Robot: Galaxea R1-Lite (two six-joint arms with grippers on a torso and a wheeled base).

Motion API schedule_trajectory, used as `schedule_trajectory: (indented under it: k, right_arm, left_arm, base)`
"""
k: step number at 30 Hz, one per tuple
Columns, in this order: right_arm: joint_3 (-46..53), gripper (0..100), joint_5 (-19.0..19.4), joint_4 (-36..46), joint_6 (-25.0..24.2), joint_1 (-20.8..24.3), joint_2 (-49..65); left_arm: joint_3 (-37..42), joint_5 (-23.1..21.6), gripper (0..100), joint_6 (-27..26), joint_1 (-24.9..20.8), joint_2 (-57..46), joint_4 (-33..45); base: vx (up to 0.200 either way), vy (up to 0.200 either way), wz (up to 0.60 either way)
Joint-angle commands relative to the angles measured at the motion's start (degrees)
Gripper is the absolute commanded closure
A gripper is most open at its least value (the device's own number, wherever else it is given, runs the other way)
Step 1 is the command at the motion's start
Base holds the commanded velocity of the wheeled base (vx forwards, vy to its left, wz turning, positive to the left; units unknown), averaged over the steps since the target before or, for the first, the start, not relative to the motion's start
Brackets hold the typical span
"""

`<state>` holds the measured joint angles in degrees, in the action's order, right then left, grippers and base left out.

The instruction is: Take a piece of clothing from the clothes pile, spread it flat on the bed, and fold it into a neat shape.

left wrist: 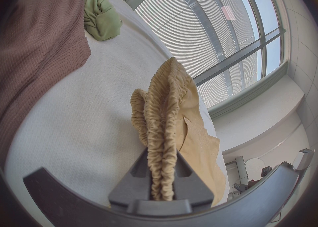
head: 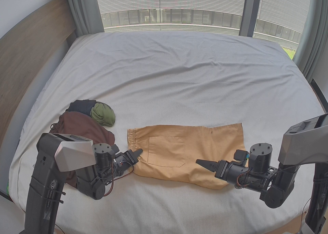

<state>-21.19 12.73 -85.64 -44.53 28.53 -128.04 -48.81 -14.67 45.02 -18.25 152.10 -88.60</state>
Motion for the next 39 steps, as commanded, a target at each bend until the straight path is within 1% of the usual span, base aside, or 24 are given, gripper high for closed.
schedule_trajectory:
  k: [1,3,6,8,13,18,19,23,27,33,39]
  right_arm:
    - [0.01,0,0.02,-0.32,-0.03,-0.05,-1.25]
    - [0.01,0,0.02,-0.67,-0.03,-0.14,-1.51]
    - [0.01,0,0.02,-0.93,0.06,-0.40,-1.86]
    - [-0.08,0,0.02,-1.02,0.06,-0.75,-1.86]
    - [-0.08,0,0.11,-1.11,0.06,-1.28,-1.95]
    - [-0.17,0,0.02,-1.11,-0.03,-1.28,-1.86]
    - [-0.17,0,0.02,-1.11,-0.03,-1.28,-1.86]
    - [-0.26,0,0.02,-1.11,-0.03,-1.10,-1.95]
    - [-0.26,0,0.02,-1.11,-0.03,-0.75,-1.95]
    - [-0.26,0,0.02,-1.11,-0.03,-0.66,-1.95]
    - [-0.08,0,0.11,-1.37,0.06,-0.58,-1.86]
  left_arm:
    - [1.17,0.34,100,0.07,0.41,-2.16,-0.17]
    - [4.34,0.25,100,1.21,1.29,-5.15,0.53]
    - [8.65,-1.68,100,1.83,2.34,-9.28,1.15]
    - [10.14,-2.56,100,1.83,2.87,-10.86,1.24]
    - [11.02,-2.47,100,1.56,4.19,-11.83,0.53]
    - [12.69,-3.00,100,-0.28,7.88,-13.41,0.53]
    - [12.69,-3.00,100,-0.28,7.88,-13.41,0.53]
    - [16.03,-6.16,100,-1.95,10.78,-15.78,0.53]
    - [18.75,-7.92,100,-4.06,12.89,-16.57,0.53]
    - [20.42,-8.63,100,-8.19,15.00,-16.57,0.45]
    - [21.30,-8.71,100,-8.90,14.21,-17.45,0.45]
  base:
    - [0.000,0.000,0.00]
    - [0.000,0.000,0.00]
    - [0.000,0.000,0.00]
    - [0.000,0.000,0.00]
    - [0.000,0.000,0.00]
    - [0.000,0.000,0.00]
    - [0.000,0.000,0.00]
    - [0.000,0.000,0.00]
    - [0.000,0.000,0.00]
    - [0.000,0.000,0.00]
    - [0.000,0.000,0.00]
